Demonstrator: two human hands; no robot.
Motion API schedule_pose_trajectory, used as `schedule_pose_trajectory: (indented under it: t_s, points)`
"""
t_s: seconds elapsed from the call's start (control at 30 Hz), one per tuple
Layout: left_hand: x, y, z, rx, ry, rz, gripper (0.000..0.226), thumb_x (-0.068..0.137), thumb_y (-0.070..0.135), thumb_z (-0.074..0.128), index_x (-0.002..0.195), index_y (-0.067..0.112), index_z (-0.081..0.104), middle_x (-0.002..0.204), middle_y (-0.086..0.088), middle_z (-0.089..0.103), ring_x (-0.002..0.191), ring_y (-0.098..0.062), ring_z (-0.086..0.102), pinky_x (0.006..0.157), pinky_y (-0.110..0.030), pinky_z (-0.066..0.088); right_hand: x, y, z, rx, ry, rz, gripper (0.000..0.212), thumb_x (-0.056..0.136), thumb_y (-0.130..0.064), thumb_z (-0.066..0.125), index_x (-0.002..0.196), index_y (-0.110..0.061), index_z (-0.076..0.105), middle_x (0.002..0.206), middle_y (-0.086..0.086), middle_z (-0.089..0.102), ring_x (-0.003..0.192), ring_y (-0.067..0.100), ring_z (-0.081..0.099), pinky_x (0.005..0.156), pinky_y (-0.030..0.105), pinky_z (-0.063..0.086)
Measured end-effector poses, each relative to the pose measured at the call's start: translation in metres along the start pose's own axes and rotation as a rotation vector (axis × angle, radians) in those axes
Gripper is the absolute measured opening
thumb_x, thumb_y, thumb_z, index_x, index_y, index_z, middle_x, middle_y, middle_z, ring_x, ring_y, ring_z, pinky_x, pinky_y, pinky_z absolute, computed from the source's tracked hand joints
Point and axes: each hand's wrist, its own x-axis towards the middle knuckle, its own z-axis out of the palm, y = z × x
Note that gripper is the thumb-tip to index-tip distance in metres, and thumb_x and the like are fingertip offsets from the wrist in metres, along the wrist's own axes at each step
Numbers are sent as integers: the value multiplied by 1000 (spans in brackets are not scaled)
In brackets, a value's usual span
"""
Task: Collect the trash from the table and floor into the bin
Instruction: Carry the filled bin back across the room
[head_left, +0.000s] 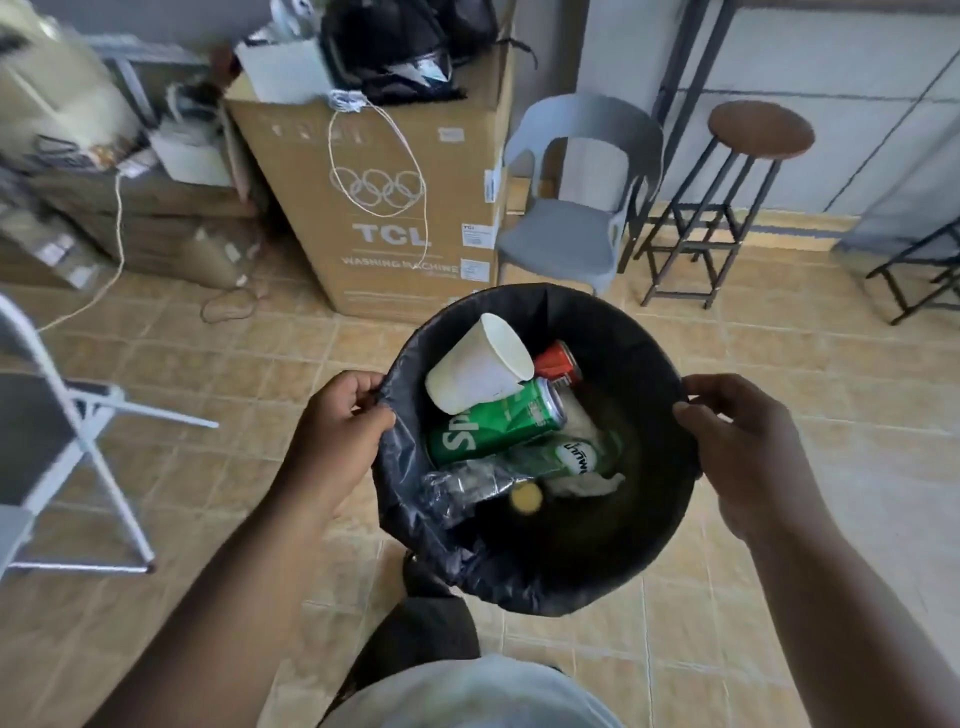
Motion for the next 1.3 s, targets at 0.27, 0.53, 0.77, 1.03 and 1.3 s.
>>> schedule_pose_trajectory:
  t_s: [0.27, 0.53, 0.77, 1.03, 1.3]
  points:
    - [69, -19, -99, -50, 157, -33, 31, 66, 23, 57, 91, 37, 68, 84, 5, 69, 85, -28, 68, 80, -58, 55, 53, -44, 129, -56, -149, -48, 18, 92, -5, 60, 92, -21, 68, 75, 6, 65, 62, 26, 59, 51, 33, 44]
    - [121, -25, -211, -43, 266, -37, 28, 74, 17, 56, 97, 29, 66, 86, 0, 68, 82, -27, 67, 76, -54, 55, 75, -102, 270, -102, -272, -88, 15, 95, -6, 58, 98, -17, 67, 81, 4, 68, 65, 23, 63, 50, 30, 47]
    - [151, -45, -284, -96, 416, -99, 31, 69, 25, 56, 95, 35, 67, 89, 4, 70, 89, -28, 69, 81, -60, 55, 89, -141, 370, -155, -428, -140, 19, 94, -1, 56, 96, -17, 67, 80, 5, 68, 54, 14, 63, 46, 24, 46]
    - [202, -59, -338, -170, 555, -198, 24, 84, 8, 57, 99, 25, 66, 94, -12, 67, 95, -39, 65, 83, -58, 53, 134, -176, 481, -193, -566, -176, 19, 93, -2, 57, 96, -17, 68, 76, 3, 69, 50, 11, 61, 48, 30, 45]
    - [294, -48, -393, -125, 693, -301, 20, 88, 4, 55, 92, 22, 64, 90, -7, 65, 82, -22, 61, 69, -36, 48, 208, -220, 615, -182, -737, -185, 24, 91, 0, 57, 93, -21, 68, 63, -7, 65, 45, 10, 56, 51, 31, 44]
